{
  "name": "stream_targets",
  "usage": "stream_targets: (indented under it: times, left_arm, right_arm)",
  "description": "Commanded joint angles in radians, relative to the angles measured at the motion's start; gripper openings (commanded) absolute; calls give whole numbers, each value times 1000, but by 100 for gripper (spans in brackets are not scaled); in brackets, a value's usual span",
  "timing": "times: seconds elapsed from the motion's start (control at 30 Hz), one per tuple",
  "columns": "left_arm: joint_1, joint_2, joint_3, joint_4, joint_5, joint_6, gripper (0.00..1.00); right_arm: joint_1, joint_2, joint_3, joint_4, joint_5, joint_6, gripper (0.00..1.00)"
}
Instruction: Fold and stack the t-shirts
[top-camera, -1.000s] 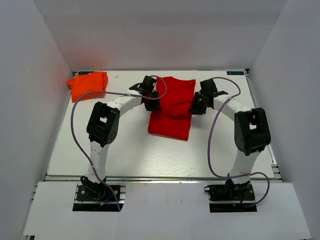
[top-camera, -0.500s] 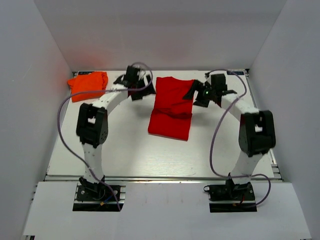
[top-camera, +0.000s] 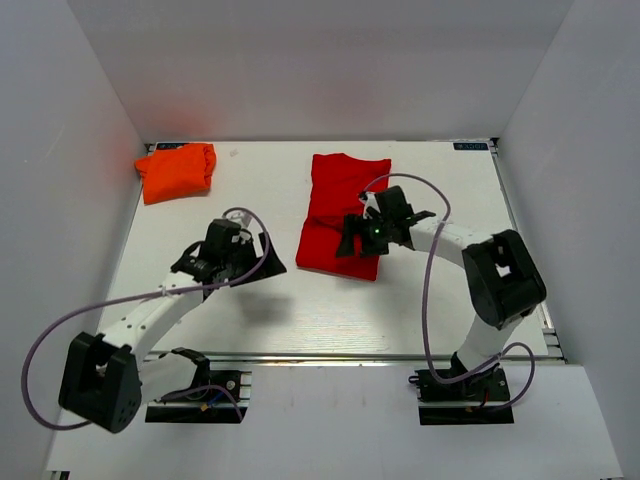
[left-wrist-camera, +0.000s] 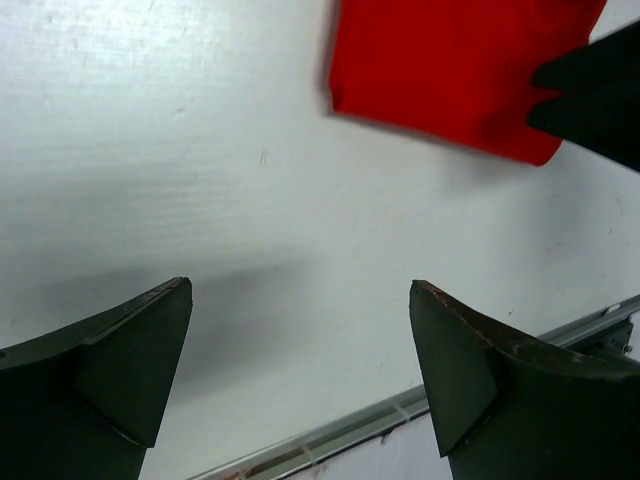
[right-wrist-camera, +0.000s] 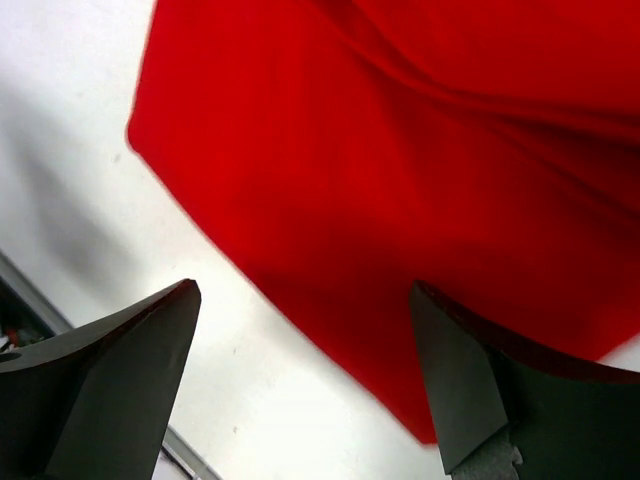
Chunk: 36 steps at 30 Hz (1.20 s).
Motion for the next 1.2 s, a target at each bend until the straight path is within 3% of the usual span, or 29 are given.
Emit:
stream_targets:
  times: [0.0,0.13,0.53,0.67,0.73,0.77,0.97,1.17]
  left_arm:
    - [2,-93,-41,-50,7,-11,100]
    - [2,-157,-73,-84,7,-11,100]
    - [2,-173,-82,-116,8,7,100]
    - [2,-138,-63,-83,40,48,100]
    - [2,-86,-41,-64,51,67,100]
    - [2,-61,-30,-50,51,79,100]
    - [-16,161,80,78,91,139,100]
    - [-48,399,206,114,63,177,100]
  right_arm:
    - [23,61,83,65,44,-21,90]
    - [25,137,180,122,111,4,90]
    - [2,373,572,1,301,5,90]
    - [-12,340,646,-94,291,-14,90]
    - [-3,291,552,-87,291,-24,90]
    - [-3,187,510,-77,291,-19,90]
    - [-18,-128,3,-31,288,62,90]
    - [-35,-265,-199,-87,269,114,90]
